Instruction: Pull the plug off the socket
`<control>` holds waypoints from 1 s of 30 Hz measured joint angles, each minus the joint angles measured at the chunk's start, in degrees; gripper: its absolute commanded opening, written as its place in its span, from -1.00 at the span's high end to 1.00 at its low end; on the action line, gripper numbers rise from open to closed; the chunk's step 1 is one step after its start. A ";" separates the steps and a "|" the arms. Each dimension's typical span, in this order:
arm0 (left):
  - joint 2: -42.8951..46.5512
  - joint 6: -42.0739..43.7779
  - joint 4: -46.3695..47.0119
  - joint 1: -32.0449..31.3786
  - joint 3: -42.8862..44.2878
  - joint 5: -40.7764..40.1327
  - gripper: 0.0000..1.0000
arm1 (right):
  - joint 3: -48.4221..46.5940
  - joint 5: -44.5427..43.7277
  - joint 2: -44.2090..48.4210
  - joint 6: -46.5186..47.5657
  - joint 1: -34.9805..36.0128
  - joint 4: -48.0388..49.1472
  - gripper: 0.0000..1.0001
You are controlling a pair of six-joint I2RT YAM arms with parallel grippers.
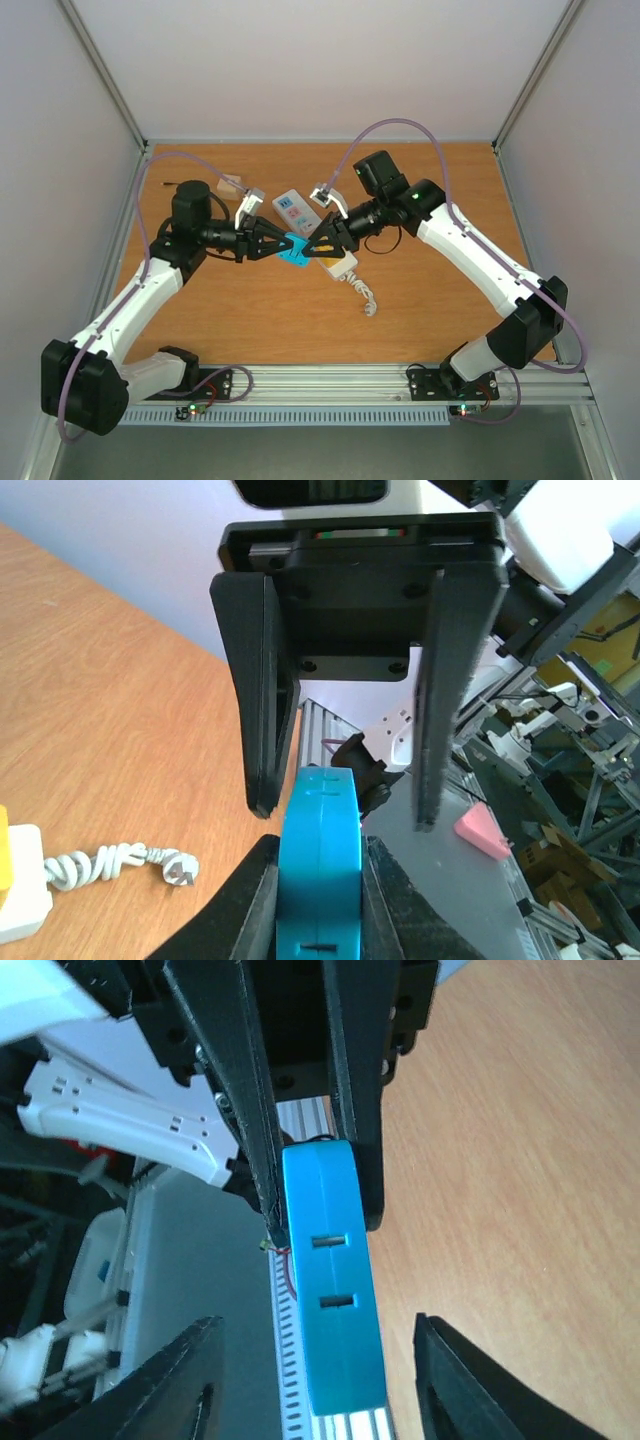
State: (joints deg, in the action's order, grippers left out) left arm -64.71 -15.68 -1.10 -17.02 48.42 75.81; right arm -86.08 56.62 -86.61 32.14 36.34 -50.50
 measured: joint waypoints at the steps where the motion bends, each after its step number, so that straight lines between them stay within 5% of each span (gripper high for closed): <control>1: 0.00 0.72 -1.11 0.00 0.15 -0.74 0.99 | 0.00 -0.20 0.04 -0.22 0.00 0.04 -0.31; 12: 0.24 15.21 -19.98 0.35 8.85 -17.27 0.99 | 0.85 -3.45 2.71 -1.95 -1.05 1.77 -0.95; 30: -4.46 37.59 -31.67 1.01 10.69 -59.47 0.99 | 4.70 -8.33 4.74 -3.67 -1.42 4.15 -0.97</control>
State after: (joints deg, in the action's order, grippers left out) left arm -69.17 21.91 -32.77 -16.01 59.11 16.34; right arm -81.38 48.29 -81.87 28.47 34.92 -46.35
